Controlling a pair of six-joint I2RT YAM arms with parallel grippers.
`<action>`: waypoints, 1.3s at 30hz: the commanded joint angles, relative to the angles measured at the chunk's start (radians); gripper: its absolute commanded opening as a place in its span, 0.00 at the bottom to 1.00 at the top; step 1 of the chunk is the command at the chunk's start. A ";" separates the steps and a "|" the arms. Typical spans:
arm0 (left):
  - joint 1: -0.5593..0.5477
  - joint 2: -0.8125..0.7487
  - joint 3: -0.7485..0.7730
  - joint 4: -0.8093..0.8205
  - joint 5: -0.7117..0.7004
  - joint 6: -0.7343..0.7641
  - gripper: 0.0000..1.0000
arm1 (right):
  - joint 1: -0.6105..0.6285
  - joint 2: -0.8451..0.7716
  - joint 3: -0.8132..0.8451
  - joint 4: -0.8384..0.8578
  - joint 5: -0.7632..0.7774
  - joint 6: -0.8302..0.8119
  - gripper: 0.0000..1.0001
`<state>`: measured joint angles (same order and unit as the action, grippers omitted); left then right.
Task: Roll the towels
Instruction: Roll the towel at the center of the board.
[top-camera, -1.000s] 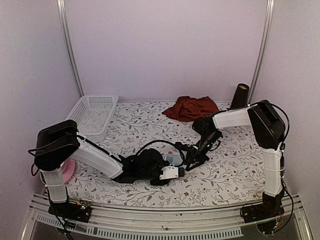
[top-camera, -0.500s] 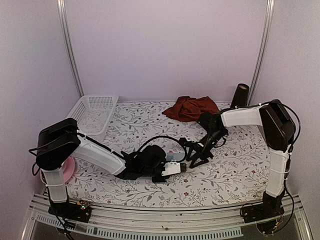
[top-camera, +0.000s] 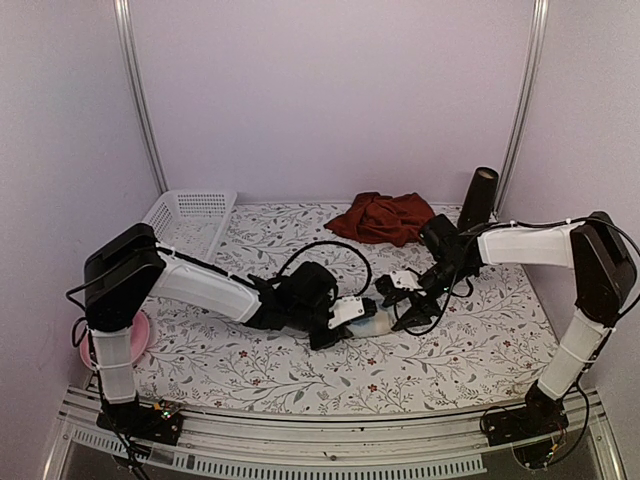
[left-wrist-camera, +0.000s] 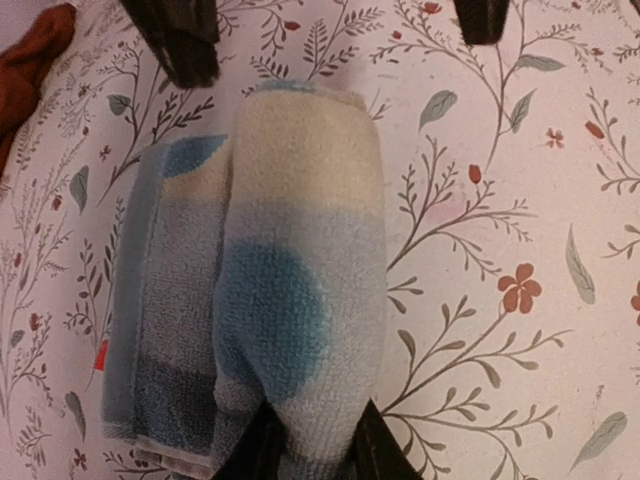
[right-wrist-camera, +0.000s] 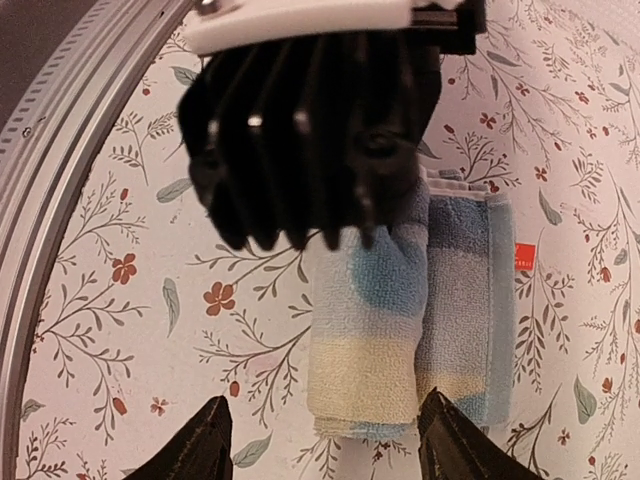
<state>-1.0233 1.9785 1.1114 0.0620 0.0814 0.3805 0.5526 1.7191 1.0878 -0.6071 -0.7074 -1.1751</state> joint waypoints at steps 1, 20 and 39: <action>0.043 0.051 0.061 -0.178 0.133 -0.102 0.21 | 0.036 0.021 -0.024 0.063 0.033 -0.028 0.63; 0.156 0.112 0.117 -0.273 0.409 -0.198 0.23 | 0.093 0.101 -0.054 0.282 0.185 0.132 0.61; 0.205 0.107 0.097 -0.224 0.508 -0.239 0.41 | 0.128 0.213 -0.012 0.331 0.333 0.207 0.40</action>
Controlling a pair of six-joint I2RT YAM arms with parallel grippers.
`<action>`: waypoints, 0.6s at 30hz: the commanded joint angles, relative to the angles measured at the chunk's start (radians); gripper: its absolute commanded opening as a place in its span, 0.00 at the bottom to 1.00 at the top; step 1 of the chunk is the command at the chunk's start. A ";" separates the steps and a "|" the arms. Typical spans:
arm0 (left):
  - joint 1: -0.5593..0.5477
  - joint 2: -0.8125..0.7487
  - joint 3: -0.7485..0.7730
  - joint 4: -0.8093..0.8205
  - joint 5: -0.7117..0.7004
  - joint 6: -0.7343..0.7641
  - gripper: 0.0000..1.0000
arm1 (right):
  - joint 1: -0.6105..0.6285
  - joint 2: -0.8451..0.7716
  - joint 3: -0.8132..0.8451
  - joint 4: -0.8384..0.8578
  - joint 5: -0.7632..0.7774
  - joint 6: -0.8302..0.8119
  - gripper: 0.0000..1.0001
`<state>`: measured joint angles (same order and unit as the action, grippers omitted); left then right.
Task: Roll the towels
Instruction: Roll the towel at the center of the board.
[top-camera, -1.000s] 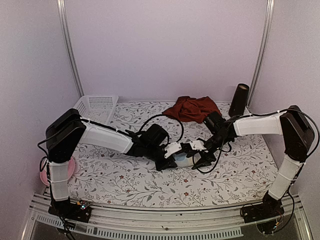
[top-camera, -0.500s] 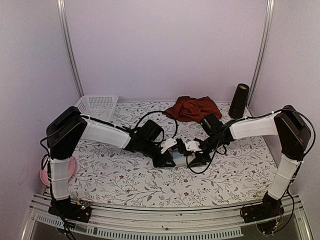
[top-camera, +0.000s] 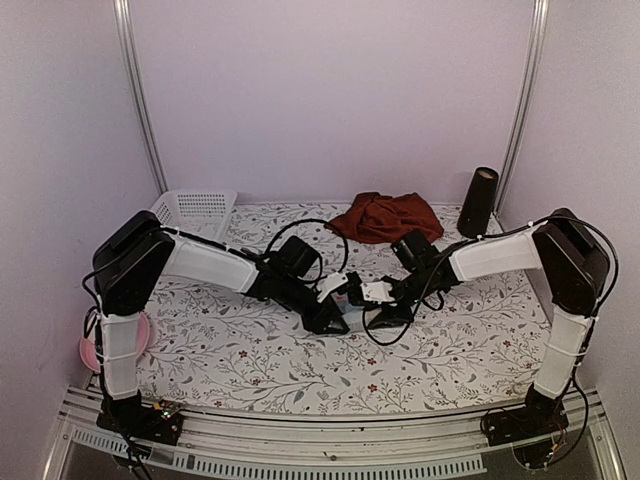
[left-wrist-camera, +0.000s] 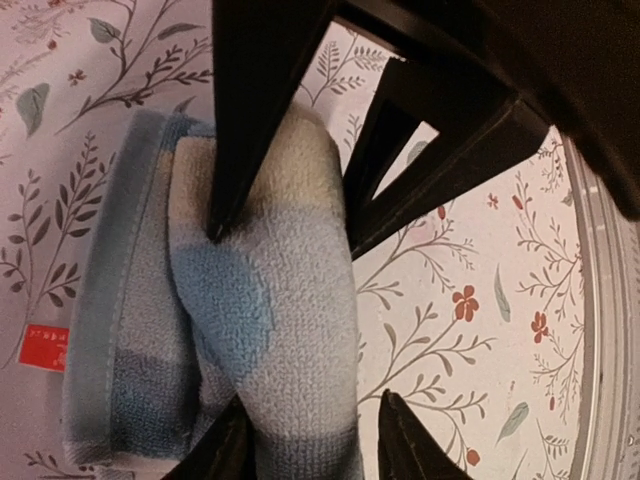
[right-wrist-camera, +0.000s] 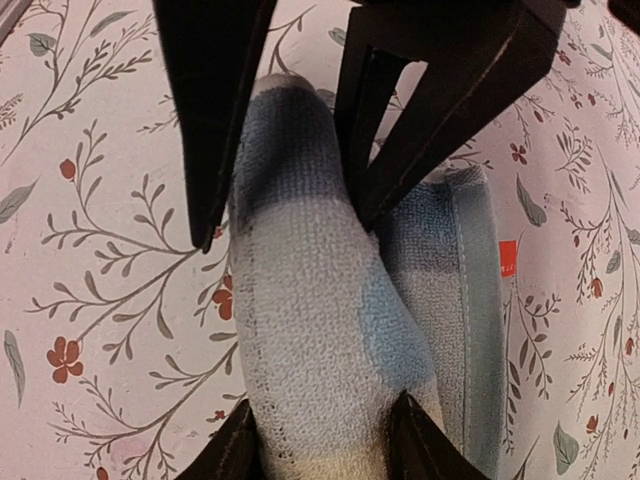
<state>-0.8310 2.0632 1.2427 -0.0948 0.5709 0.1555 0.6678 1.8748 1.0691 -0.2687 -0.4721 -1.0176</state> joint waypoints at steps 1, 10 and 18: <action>0.013 0.016 -0.039 -0.062 0.018 -0.014 0.42 | 0.013 0.061 0.010 -0.007 0.108 0.057 0.38; 0.009 -0.164 -0.177 0.102 -0.073 0.027 0.64 | 0.013 0.083 0.054 -0.126 0.051 0.028 0.12; -0.067 -0.274 -0.285 0.234 -0.239 0.118 0.72 | 0.013 0.143 0.131 -0.310 -0.031 -0.034 0.12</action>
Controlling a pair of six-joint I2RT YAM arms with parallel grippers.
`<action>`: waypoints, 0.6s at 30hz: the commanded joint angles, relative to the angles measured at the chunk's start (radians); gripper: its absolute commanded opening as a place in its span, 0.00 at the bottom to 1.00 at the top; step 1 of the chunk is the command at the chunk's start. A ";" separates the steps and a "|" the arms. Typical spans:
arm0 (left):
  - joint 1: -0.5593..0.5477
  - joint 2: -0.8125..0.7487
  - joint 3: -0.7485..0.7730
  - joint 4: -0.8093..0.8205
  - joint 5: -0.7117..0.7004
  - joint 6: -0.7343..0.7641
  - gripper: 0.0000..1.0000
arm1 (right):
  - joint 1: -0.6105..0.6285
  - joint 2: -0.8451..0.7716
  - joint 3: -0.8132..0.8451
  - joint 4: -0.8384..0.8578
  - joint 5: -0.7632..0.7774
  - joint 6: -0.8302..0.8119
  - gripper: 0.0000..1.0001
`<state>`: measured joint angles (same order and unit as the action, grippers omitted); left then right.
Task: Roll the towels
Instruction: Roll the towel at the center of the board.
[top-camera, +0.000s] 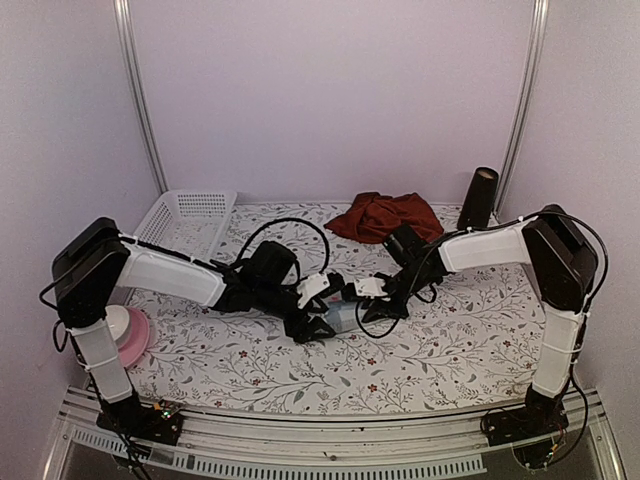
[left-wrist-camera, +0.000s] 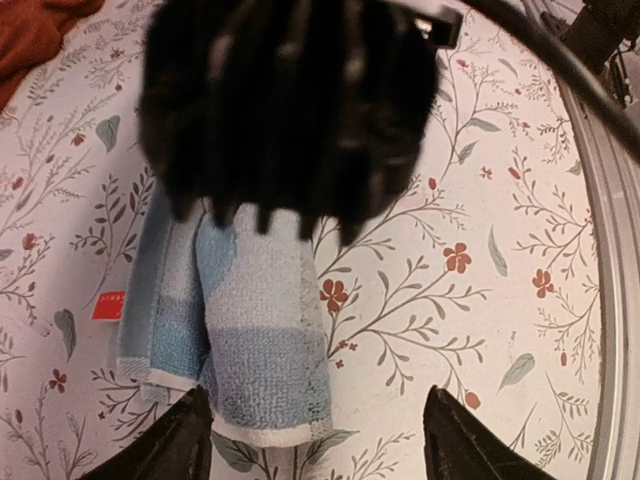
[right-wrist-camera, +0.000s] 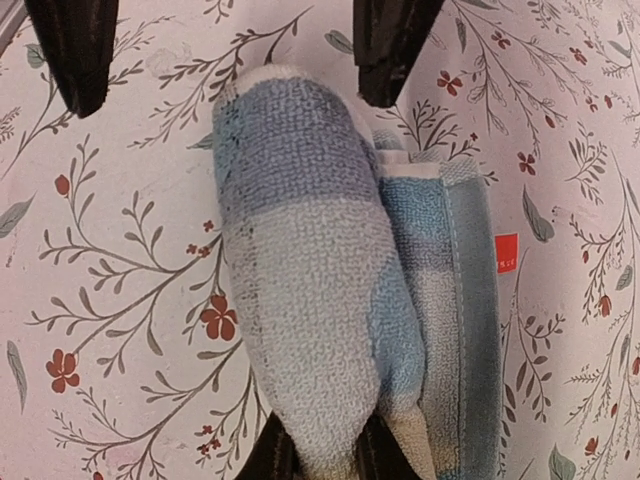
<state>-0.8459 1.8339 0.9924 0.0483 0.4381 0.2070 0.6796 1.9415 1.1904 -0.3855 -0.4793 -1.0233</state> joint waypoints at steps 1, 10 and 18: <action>-0.062 -0.050 -0.039 0.097 -0.125 0.072 0.72 | 0.001 0.090 0.011 -0.222 -0.033 -0.033 0.12; -0.077 -0.010 0.003 0.080 -0.165 0.029 0.71 | 0.002 0.143 0.094 -0.390 -0.107 -0.105 0.13; -0.076 0.051 0.055 0.022 -0.122 0.010 0.55 | 0.002 0.148 0.104 -0.401 -0.097 -0.102 0.15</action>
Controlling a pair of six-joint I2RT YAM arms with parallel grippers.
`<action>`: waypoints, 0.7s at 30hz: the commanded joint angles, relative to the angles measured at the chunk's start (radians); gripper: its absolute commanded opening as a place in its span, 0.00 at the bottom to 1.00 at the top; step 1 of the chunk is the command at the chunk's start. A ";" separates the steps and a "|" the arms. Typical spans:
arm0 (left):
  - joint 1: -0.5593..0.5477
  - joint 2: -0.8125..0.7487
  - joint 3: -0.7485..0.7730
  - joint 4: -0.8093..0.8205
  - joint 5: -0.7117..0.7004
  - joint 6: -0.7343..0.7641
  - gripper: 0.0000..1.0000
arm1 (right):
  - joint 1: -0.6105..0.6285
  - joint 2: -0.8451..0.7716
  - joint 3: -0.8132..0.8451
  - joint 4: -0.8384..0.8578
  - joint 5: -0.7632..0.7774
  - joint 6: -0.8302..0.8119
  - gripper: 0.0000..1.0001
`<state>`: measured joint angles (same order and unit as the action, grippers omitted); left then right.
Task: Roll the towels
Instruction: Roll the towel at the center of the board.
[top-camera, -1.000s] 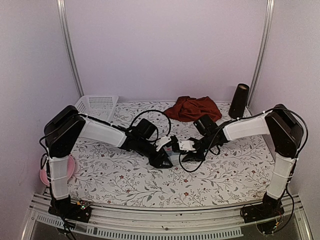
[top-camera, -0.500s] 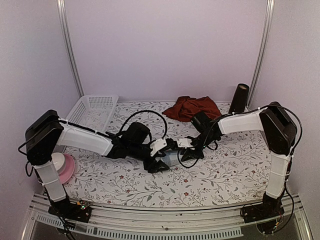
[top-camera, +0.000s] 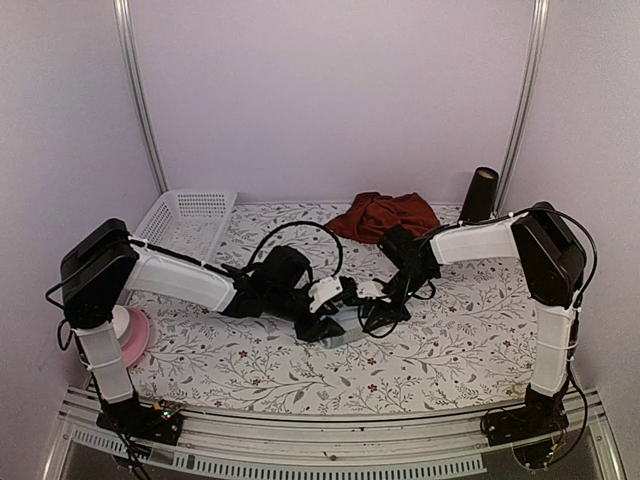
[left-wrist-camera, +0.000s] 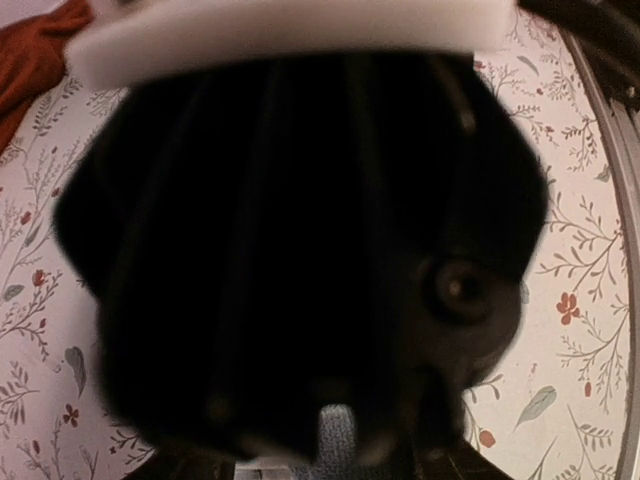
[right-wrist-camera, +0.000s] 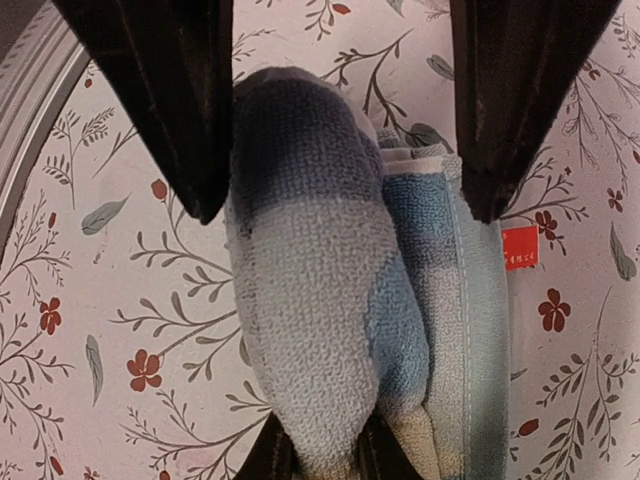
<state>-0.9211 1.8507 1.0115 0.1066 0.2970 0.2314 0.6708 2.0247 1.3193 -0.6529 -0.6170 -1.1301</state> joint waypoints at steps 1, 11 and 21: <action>-0.001 0.042 0.042 -0.043 0.025 -0.018 0.50 | 0.011 0.065 -0.026 -0.128 0.044 0.008 0.15; 0.023 0.077 0.059 -0.083 -0.002 -0.125 0.06 | 0.011 0.011 -0.062 -0.032 0.091 0.051 0.38; 0.043 0.106 0.067 -0.133 -0.050 -0.247 0.00 | -0.002 -0.150 -0.151 0.119 0.107 0.081 0.59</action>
<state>-0.9016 1.9228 1.0756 0.0483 0.3008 0.0532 0.6796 1.9316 1.2205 -0.5667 -0.5682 -1.0794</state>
